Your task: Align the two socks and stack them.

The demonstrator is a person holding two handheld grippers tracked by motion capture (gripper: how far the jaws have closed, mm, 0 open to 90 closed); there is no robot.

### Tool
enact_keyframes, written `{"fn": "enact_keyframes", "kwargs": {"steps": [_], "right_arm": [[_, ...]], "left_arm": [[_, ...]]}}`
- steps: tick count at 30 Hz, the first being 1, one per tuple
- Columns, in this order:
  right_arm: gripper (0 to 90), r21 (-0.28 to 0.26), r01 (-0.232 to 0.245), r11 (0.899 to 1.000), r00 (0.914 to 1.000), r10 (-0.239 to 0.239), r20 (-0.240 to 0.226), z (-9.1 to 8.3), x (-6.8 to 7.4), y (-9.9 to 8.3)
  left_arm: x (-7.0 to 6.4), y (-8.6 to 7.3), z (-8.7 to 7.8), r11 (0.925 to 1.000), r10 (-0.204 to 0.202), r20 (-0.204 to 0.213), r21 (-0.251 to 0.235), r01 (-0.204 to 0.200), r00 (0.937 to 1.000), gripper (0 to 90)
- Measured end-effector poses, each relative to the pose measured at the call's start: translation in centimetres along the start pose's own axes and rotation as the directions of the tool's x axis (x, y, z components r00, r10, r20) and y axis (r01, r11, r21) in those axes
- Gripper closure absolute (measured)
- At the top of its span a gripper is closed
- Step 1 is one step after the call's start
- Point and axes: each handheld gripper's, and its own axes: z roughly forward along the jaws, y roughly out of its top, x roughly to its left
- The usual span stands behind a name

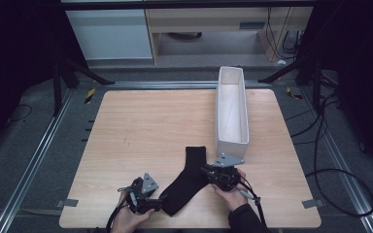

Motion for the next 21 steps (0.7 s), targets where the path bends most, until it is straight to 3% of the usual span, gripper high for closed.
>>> {"fn": "enact_keyframes", "kwargs": {"steps": [2,6,13,18,21], "right_arm": [[80.3,0.024,0.000,1.000,0.9998,0.000,-0.021,0.7,0.1,-0.4],[85.0,0.103,-0.002,0.995,1.0000,0.003,-0.005,1.4,-0.2,-1.1],[84.8,0.100,0.006,0.995,0.9997,-0.004,-0.022,1.9,0.3,-1.0],[80.0,0.097,-0.022,0.995,0.9979,0.028,-0.058,2.5,0.5,-0.6],[77.3,0.076,-0.010,0.997,0.9985,0.014,-0.053,2.4,0.3,0.2]], "left_arm": [[0.2,0.0,0.0,1.0000,-0.001,0.001,0.000,0.001,1.0000,40.4],[0.7,-0.1,0.0,1.0000,-0.006,-0.007,-0.001,0.006,1.0000,40.3],[2.2,-0.2,-0.2,0.9998,-0.014,-0.049,0.009,0.015,0.9987,40.3],[3.1,-0.5,-0.5,0.9992,-0.040,-0.051,0.008,0.040,0.9979,40.3],[3.3,-0.5,-1.1,0.9986,-0.053,-0.045,-0.009,0.053,0.9975,40.1]]}}
